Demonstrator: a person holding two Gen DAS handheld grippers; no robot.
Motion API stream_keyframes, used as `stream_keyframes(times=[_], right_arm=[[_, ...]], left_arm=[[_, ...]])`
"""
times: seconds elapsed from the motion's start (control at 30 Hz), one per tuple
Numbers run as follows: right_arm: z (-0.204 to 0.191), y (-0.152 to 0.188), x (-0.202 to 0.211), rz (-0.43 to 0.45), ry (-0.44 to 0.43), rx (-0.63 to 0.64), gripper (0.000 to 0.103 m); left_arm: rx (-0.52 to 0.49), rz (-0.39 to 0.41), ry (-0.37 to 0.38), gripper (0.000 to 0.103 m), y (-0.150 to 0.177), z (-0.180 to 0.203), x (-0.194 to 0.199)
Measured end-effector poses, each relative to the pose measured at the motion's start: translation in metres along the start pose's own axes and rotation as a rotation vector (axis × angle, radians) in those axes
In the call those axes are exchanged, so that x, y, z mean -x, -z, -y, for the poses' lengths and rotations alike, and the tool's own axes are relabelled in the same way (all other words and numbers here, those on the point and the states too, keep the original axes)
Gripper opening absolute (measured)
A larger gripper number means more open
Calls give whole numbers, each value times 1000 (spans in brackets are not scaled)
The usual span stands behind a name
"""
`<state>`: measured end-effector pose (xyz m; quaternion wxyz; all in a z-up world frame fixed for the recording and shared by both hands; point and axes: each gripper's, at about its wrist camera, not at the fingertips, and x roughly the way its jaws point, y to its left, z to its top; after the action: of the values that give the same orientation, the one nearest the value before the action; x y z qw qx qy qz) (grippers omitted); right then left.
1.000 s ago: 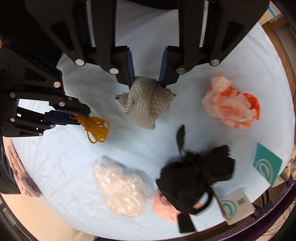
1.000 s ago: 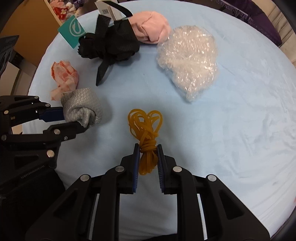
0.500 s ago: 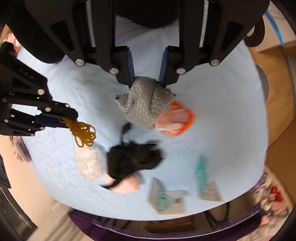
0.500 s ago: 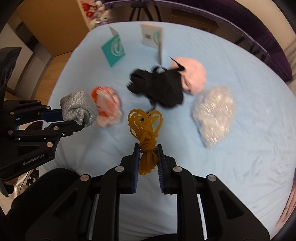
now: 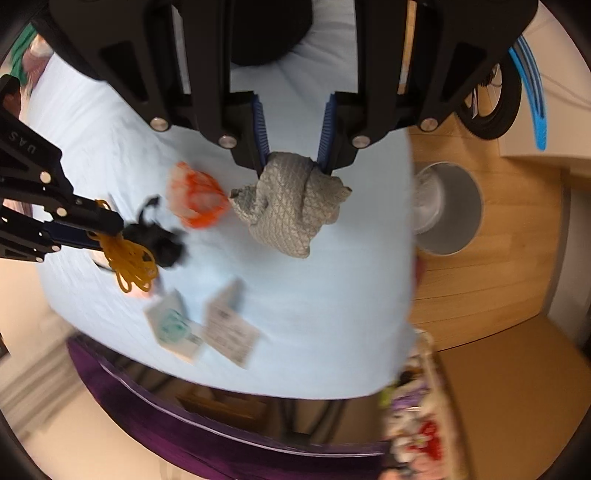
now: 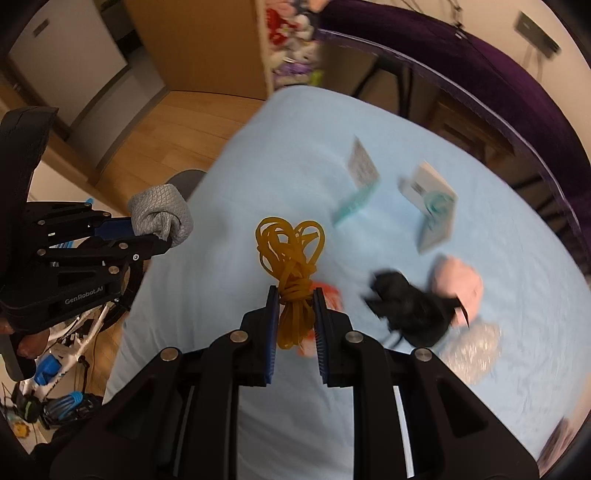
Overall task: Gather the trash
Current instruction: 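Carry the sock ball and orange cord toward the grey bin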
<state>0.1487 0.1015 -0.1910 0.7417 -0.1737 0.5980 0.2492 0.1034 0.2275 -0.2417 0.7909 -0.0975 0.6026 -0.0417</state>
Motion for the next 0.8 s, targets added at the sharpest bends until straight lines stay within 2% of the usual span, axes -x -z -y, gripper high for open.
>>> stream_keyframes(times=[0.37, 0.8], right_arm=[[-95, -93, -28, 41, -70, 240, 17], [-209, -166, -78, 41, -185, 444, 17]], left_arm=[[209, 65, -89, 25, -1, -110, 30], [404, 101, -190, 25, 30, -209, 50]])
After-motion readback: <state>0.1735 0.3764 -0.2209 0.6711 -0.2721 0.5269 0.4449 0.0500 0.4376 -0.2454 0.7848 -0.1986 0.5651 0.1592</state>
